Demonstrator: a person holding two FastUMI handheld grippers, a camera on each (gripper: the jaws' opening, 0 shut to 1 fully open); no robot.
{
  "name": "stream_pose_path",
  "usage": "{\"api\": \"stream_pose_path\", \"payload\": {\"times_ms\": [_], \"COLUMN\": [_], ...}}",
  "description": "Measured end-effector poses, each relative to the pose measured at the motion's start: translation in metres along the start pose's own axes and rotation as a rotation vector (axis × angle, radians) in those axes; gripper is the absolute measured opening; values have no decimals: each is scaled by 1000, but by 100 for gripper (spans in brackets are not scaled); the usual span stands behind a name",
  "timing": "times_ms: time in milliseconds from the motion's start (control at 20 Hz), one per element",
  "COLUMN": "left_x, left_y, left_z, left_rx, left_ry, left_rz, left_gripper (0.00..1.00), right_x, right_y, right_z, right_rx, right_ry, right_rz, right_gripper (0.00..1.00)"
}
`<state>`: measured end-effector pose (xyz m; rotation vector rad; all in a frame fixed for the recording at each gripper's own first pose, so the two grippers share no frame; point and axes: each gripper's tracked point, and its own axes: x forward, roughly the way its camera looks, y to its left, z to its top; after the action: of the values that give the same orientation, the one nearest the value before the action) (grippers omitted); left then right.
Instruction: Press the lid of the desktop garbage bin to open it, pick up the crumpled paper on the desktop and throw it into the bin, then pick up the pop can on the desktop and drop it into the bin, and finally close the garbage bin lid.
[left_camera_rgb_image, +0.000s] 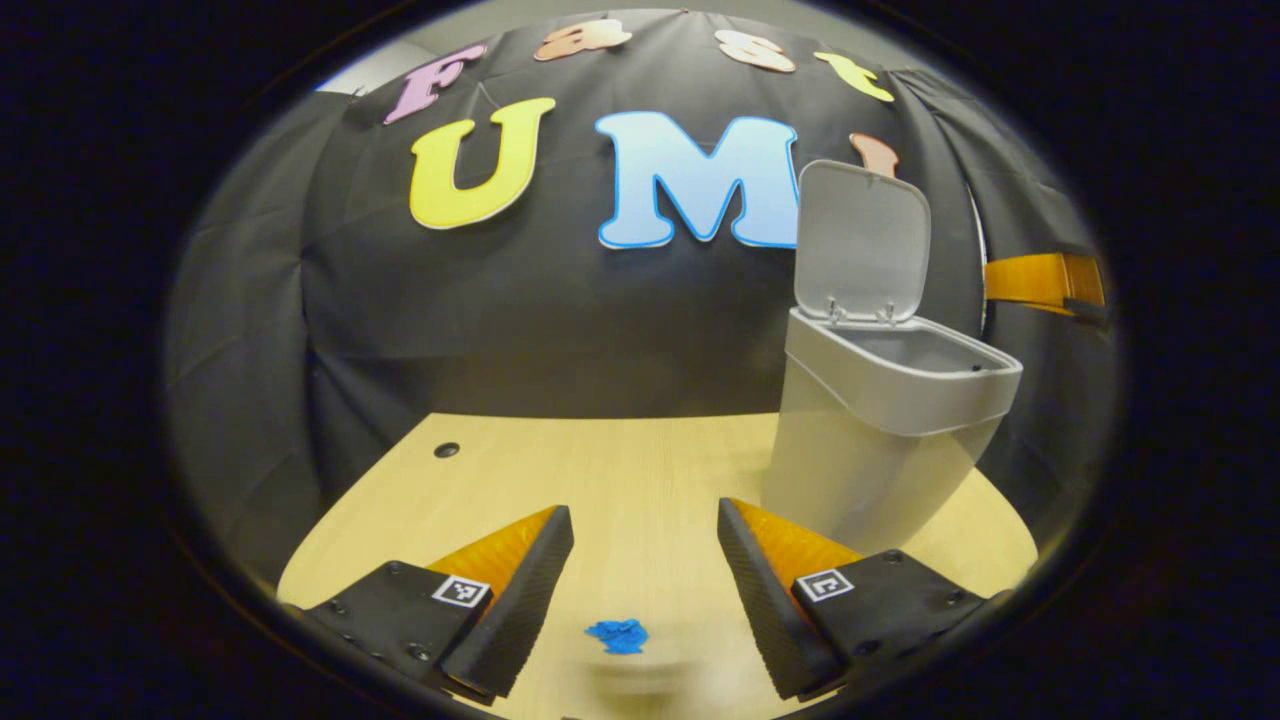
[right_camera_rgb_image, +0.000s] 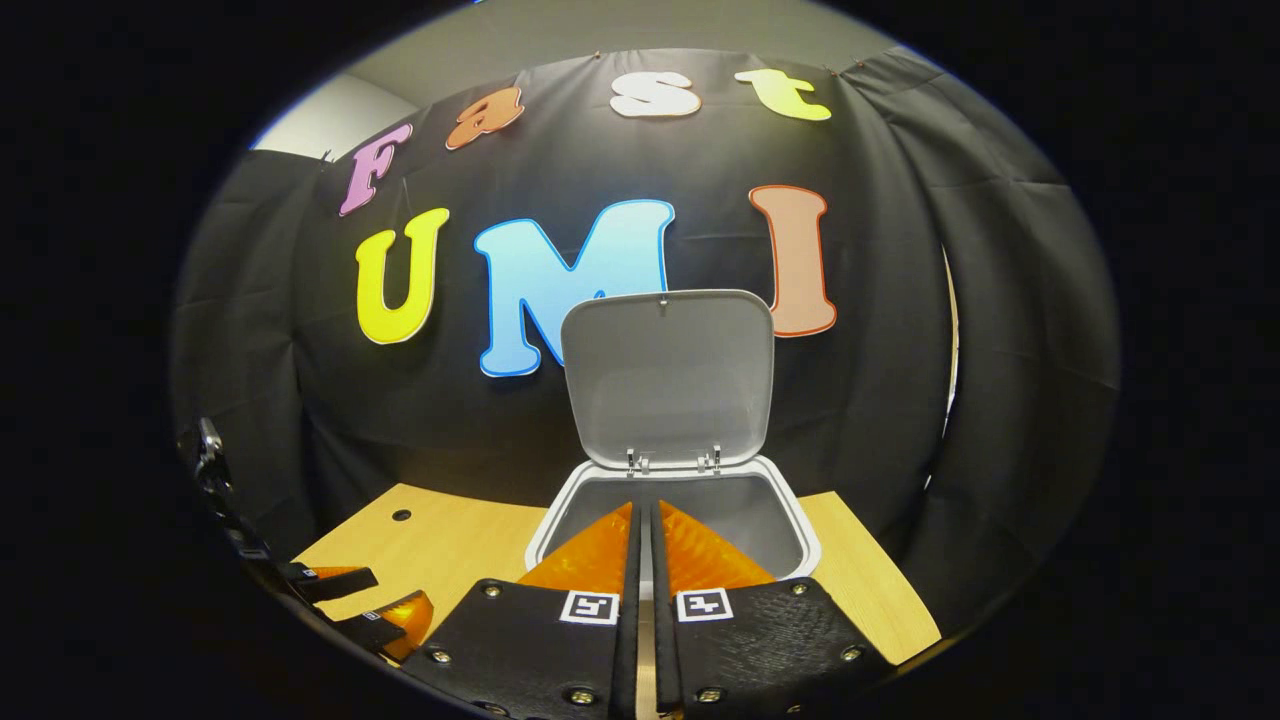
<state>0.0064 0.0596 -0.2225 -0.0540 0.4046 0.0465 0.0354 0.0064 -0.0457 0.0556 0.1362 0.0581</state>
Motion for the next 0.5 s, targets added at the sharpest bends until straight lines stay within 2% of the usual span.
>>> {"api": "stream_pose_path", "payload": {"times_ms": [150, 500], "left_x": [8, 16], "left_y": [6, 14], "left_z": [-23, -72], "left_rx": [-6, -40], "left_ry": [49, 156], "left_rz": [-1, 2], "left_gripper": [94, 96], "right_x": [0, 0], "right_y": [-2, -4], "right_z": [-2, -10], "right_rx": [-1, -1], "right_ry": [6, 31], "right_rz": [-4, -7], "right_gripper": [7, 7]}}
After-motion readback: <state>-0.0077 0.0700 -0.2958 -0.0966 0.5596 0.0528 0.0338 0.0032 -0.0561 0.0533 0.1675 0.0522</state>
